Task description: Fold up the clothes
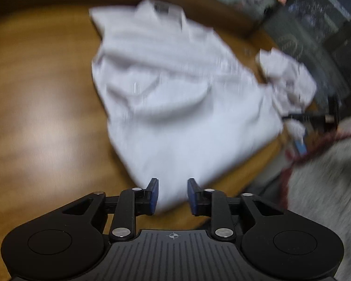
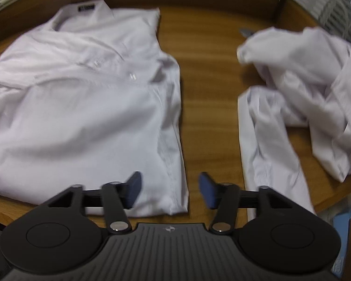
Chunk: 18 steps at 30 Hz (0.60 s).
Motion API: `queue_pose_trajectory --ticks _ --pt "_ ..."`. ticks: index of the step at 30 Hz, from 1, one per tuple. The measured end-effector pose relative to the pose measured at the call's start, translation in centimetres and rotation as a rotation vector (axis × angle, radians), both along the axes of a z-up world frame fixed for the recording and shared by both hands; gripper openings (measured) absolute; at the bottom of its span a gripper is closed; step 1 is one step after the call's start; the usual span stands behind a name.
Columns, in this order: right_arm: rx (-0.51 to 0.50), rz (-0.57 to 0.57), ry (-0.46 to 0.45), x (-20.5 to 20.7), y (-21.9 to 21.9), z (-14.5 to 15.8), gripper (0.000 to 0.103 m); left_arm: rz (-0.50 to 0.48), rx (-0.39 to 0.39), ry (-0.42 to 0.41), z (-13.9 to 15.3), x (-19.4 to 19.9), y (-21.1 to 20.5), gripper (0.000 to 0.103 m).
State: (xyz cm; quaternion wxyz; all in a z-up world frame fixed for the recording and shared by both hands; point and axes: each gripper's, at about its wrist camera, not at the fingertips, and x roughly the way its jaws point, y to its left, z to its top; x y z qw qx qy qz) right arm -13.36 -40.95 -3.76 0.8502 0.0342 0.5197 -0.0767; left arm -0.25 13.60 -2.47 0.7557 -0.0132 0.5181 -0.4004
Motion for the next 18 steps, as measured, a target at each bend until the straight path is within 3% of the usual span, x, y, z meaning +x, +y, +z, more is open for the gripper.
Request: queue_pose_trajectory --ticks 1,3,7,12,18 --pt "0.004 0.005 -0.018 0.2 0.2 0.5 0.077 0.009 0.0 -0.043 0.4 0.3 -0.5 0.052" --pt "0.016 0.004 -0.041 0.8 0.5 1.3 0.083 0.008 0.018 -0.113 0.9 0.9 -1.9 0.053" --pt "0.039 0.021 -0.049 2.6 1.0 1.6 0.084 -0.029 0.076 -0.199 0.1 2.8 -5.1 0.053" --pt "0.015 0.029 -0.046 4.9 0.4 0.9 0.082 -0.087 0.105 -0.236 -1.3 4.2 -7.9 0.054" --pt "0.079 -0.003 -0.033 8.0 -2.4 -1.2 0.059 -0.178 0.139 -0.239 -3.3 4.0 -11.7 0.055"
